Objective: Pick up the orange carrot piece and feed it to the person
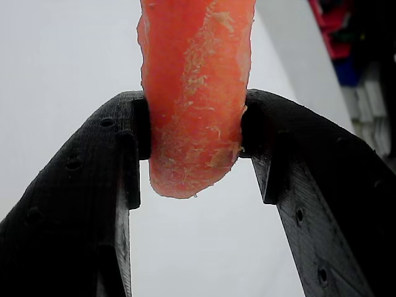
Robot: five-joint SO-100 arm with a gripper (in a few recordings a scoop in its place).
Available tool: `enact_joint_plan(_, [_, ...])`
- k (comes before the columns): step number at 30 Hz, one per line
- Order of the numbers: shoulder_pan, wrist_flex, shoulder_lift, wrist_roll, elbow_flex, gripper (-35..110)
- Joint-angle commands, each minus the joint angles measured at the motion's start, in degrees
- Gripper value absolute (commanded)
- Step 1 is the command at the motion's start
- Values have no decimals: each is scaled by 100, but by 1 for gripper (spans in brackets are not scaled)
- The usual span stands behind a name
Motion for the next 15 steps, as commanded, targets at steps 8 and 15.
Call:
enact_joint_plan(8, [-483,0,-642,-53,-2909,-2])
enact_joint_plan(15, [-1037,-334,-1011,-53,-3604,-2])
